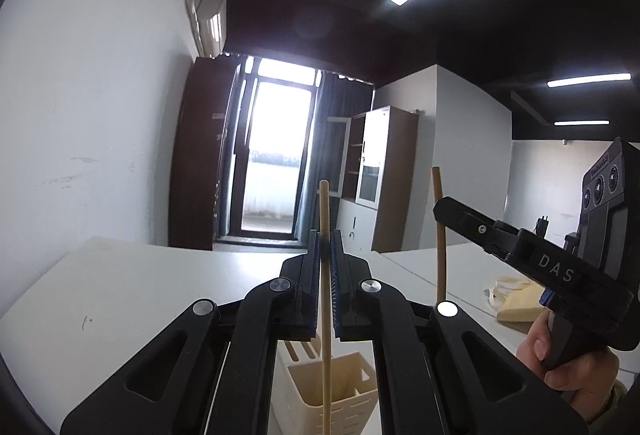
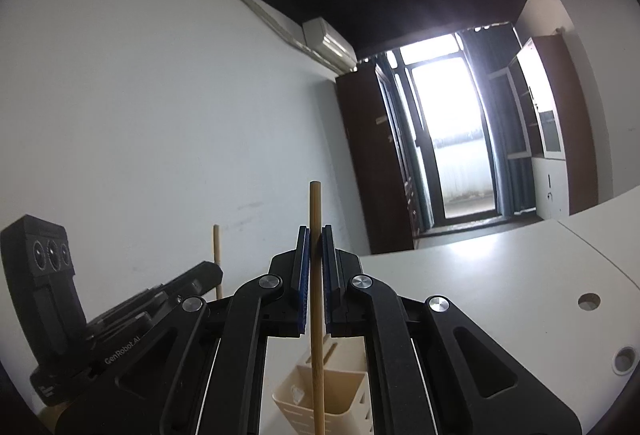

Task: Organize utensils
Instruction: 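Lift both held chopsticks upright and carry them over the cream holder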

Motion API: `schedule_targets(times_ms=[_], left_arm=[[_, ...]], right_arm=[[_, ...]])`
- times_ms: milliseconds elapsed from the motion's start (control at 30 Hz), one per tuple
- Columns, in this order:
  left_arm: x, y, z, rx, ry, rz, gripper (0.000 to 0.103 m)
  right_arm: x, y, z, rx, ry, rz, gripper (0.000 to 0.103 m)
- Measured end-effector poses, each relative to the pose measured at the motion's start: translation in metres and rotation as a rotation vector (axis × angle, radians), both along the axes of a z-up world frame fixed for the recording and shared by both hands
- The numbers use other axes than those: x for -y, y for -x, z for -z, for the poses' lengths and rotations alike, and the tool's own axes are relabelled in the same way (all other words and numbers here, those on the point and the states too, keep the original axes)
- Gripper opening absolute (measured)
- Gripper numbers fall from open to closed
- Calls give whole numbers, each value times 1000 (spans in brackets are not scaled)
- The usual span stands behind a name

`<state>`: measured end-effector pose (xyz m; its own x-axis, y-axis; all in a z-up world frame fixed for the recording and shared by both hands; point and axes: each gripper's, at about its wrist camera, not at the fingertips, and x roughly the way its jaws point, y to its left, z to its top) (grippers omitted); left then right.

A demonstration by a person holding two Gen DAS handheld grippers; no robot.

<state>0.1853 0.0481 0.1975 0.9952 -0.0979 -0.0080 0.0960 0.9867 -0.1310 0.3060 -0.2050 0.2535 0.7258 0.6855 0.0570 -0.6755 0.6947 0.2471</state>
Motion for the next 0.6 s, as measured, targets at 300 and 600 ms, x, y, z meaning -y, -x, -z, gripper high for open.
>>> schedule_targets(times_ms=[300, 600], left_arm=[[4, 0, -13, 180, 10, -41, 4], [12, -35, 8, 130, -12, -14, 4]], right_arm=[[6, -9, -6, 118, -137, 19, 7], [-8, -40, 16, 118, -138, 32, 7]])
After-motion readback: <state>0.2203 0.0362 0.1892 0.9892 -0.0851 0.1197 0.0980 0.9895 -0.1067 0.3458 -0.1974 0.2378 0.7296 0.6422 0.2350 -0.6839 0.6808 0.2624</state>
